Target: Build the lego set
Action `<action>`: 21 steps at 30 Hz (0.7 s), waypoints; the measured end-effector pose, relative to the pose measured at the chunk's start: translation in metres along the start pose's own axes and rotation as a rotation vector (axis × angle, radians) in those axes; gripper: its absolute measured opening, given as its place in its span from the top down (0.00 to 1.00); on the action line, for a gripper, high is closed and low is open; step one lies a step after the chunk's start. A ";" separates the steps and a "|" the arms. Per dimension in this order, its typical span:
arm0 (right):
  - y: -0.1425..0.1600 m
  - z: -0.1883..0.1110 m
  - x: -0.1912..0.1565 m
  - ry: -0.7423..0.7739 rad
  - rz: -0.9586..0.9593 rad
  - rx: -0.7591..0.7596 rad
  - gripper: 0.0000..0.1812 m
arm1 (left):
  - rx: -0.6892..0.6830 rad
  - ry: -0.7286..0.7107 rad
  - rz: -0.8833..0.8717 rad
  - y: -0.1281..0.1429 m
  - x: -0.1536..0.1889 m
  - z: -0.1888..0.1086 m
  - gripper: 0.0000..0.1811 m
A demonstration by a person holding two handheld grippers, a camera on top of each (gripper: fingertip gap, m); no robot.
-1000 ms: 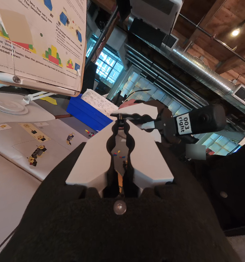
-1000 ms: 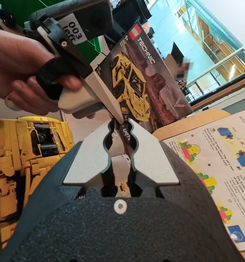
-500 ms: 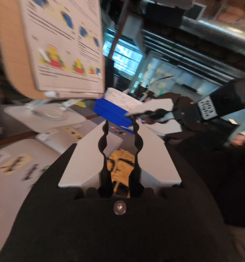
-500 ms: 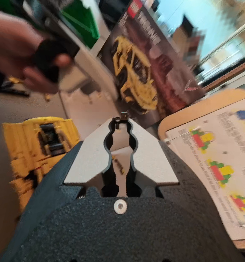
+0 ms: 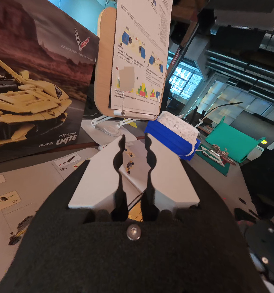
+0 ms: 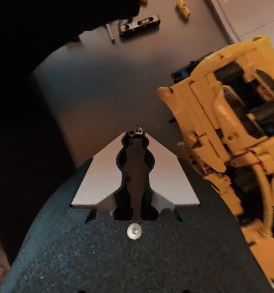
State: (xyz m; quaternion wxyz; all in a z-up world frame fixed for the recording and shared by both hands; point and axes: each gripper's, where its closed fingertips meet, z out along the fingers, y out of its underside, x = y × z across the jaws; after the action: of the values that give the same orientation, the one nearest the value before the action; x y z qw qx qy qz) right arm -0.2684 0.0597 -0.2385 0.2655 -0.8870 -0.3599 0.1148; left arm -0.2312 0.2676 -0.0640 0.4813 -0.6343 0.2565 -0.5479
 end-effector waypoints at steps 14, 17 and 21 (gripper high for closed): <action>-0.029 0.016 -0.041 -0.080 0.076 0.062 0.80 | 0.001 -0.016 0.003 -0.001 -0.006 -0.002 0.87; -0.017 -0.011 -0.030 -0.094 0.059 0.092 0.85 | 0.003 -0.011 -0.001 -0.002 -0.005 -0.003 0.87; 0.033 -0.041 -0.024 -0.192 -0.031 0.044 0.86 | 0.014 -0.012 0.000 -0.004 -0.005 -0.004 0.87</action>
State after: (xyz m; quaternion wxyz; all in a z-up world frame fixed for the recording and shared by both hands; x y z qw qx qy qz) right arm -0.2505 0.0071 -0.2226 0.2508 -0.8603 -0.3948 0.2028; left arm -0.2368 0.2725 -0.0625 0.4873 -0.6341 0.2498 -0.5459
